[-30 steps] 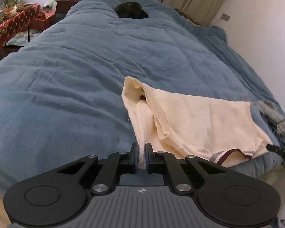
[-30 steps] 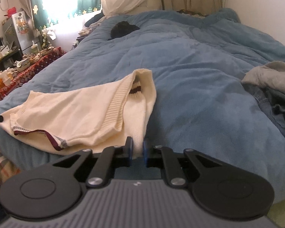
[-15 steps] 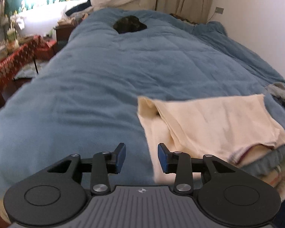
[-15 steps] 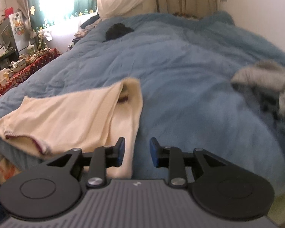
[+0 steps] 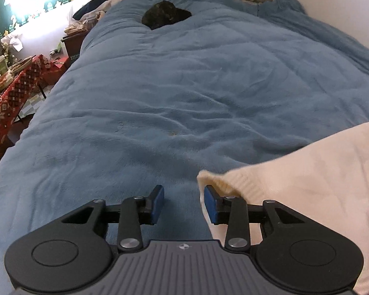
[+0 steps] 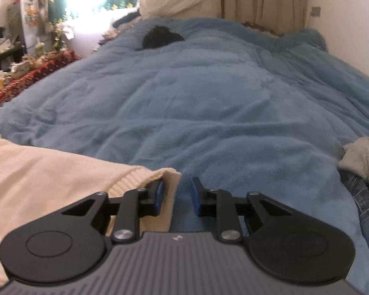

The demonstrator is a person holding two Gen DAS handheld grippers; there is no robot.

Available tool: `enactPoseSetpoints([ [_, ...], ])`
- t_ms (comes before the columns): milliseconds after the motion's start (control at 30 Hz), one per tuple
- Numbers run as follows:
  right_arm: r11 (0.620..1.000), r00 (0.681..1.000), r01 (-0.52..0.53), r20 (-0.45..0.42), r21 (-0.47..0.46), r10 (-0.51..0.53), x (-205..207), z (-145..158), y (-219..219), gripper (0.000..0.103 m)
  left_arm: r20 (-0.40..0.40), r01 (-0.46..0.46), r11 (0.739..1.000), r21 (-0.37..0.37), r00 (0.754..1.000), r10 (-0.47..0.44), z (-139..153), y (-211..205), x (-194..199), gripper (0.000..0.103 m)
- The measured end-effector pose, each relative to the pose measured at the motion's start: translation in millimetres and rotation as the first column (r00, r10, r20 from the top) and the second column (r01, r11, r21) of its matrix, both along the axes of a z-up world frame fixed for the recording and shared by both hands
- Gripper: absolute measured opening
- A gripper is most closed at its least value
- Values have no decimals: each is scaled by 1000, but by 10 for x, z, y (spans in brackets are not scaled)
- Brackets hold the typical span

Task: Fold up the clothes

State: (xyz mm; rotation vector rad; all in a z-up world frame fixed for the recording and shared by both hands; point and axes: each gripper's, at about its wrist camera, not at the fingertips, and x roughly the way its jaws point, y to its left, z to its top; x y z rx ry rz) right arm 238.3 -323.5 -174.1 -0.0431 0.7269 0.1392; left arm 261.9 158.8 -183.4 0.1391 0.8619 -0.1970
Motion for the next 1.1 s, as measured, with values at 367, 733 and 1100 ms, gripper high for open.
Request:
enactPoseSetpoints([
  [367, 999, 1000, 6, -14, 44, -5, 78, -108, -169, 24, -7, -62, 995, -85, 998, 61, -99, 174, -3, 6],
  [733, 999, 1000, -6, 12, -38, 6, -165, 91, -94, 15, 3, 100, 987, -128, 995, -100, 42, -68, -125, 6],
  [1100, 994, 994, 108, 0, 8, -108, -96, 165, -350, 3, -11, 39, 999, -19, 999, -39, -10, -7, -136, 4],
])
